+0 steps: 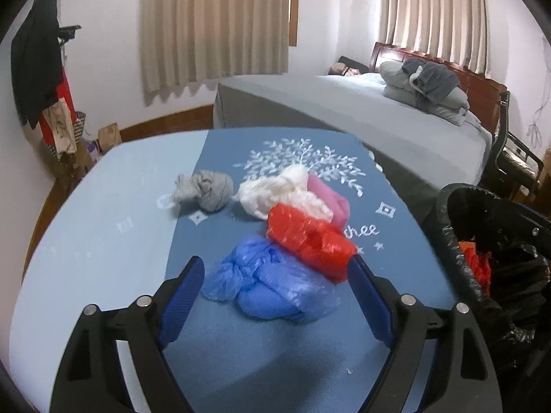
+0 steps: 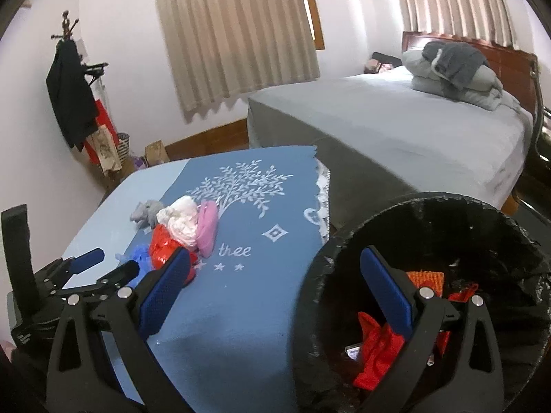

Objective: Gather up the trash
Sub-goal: 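Move both tools back over the table toward the plastic bags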

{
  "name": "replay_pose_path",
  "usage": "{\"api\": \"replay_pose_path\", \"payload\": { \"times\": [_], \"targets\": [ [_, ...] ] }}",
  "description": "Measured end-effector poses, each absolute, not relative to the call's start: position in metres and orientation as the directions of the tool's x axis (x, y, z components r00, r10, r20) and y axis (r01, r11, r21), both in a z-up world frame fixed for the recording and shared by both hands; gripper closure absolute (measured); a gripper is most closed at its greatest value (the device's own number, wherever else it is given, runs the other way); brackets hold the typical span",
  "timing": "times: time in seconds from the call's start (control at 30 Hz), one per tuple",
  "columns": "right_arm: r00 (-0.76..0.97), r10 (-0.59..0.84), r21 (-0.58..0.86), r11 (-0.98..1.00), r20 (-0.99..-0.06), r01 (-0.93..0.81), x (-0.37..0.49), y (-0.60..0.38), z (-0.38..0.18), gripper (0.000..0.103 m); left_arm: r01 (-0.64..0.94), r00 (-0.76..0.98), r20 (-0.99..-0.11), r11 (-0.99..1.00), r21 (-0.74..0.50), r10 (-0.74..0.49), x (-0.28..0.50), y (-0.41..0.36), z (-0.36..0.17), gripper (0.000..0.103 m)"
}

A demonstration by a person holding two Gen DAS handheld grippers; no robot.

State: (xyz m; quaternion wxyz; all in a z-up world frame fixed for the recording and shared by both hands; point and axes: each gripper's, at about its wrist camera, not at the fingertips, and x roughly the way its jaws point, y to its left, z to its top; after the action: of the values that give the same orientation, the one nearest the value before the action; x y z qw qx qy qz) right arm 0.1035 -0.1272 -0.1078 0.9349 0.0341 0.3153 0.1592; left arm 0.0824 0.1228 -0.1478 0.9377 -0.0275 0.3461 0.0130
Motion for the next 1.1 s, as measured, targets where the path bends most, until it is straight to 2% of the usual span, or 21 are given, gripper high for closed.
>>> {"api": "replay_pose_path", "payload": {
  "times": [0.27, 0.5, 0.77, 1.1],
  "targets": [
    [0.741, 0.308, 0.144, 0.95, -0.597, -0.279, 0.11, -0.119, -0.113, 0.007, -0.05, 0.722, -0.692, 0.997, -0.065, -0.009, 0.094, 0.12, -0.168, 0.02],
    [0.722, 0.316, 0.133, 0.945, -0.616, -0.299, 0.114, -0.104, -0.12, 0.007, -0.126, 0.682, -0.729, 0.991, -0.044, 0.054, 0.093, 0.142, -0.182, 0.02],
    [0.687, 0.354, 0.124, 0.924, -0.635, -0.362, 0.116, -0.074, -0.128, 0.007, -0.225, 0.679, -0.719, 0.974, -0.01, 0.15, 0.072, 0.192, -0.177, 0.02],
    [0.675, 0.354, 0.132, 0.924, -0.648, -0.358, 0.124, -0.066, -0.132, 0.007, -0.138, 0.702, -0.711, 0.987, -0.081, 0.04, 0.094, 0.186, -0.175, 0.02]
  ]
}}
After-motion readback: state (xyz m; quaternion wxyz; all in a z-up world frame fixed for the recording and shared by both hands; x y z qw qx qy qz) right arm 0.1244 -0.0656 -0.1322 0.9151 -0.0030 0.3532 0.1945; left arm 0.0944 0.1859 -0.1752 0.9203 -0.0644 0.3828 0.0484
